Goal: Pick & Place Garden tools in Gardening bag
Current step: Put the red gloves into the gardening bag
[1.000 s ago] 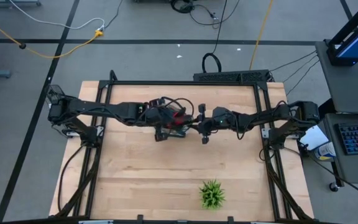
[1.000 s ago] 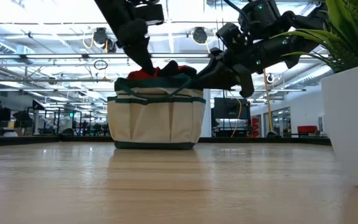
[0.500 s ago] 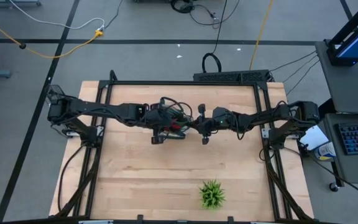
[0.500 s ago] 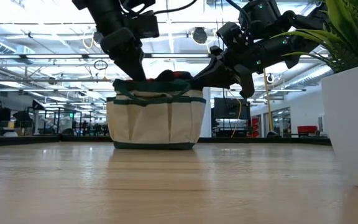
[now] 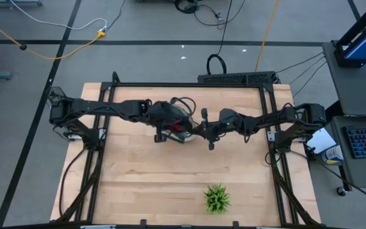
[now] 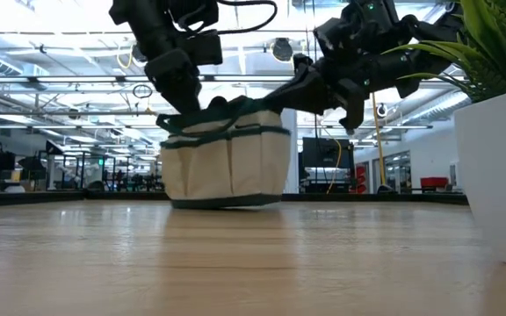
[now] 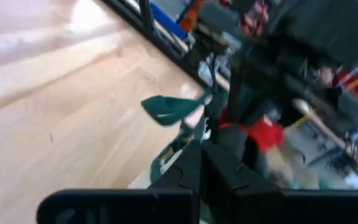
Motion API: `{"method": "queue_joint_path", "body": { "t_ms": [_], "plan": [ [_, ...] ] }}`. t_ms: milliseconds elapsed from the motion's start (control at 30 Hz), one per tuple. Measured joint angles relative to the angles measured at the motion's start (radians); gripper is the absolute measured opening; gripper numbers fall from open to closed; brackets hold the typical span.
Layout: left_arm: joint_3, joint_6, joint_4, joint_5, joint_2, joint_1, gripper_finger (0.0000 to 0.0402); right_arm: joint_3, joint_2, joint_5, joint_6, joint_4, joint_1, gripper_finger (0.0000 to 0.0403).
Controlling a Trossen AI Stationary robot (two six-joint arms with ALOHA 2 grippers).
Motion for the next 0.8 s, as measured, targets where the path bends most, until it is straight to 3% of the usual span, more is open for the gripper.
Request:
{"method": "queue_joint_path", "body": {
  "t_ms": [100,267,367,600,800],
  "plan": [
    [-0.001,0.043,0.03,0.049,0.0,0.0,0.0018,0.0,0.0,0.012,-0.004,0.011,-0.002,0.0001],
    [0.002,-0.014,-0.009,0.056,0.022,0.0,0.0008,0.0,-0.002,0.071,-0.001,-0.02,-0.014,0.0],
    [0.0,-0.016,-0.007,0.041,0.022,-0.005,0.0023,0.001,-0.002,0.074,0.011,-0.035,-0.015,0.0],
    [0.045,0.047,0.016,-0.12,0.009,-0.059,0.0111,0.004,-0.002,0.073,0.014,-0.059,-0.014,0.0],
    [0.098,0.07,0.0,-0.233,-0.022,-0.128,0.0144,0.004,-0.002,0.074,0.022,-0.072,-0.014,0.0]
  ]
}}
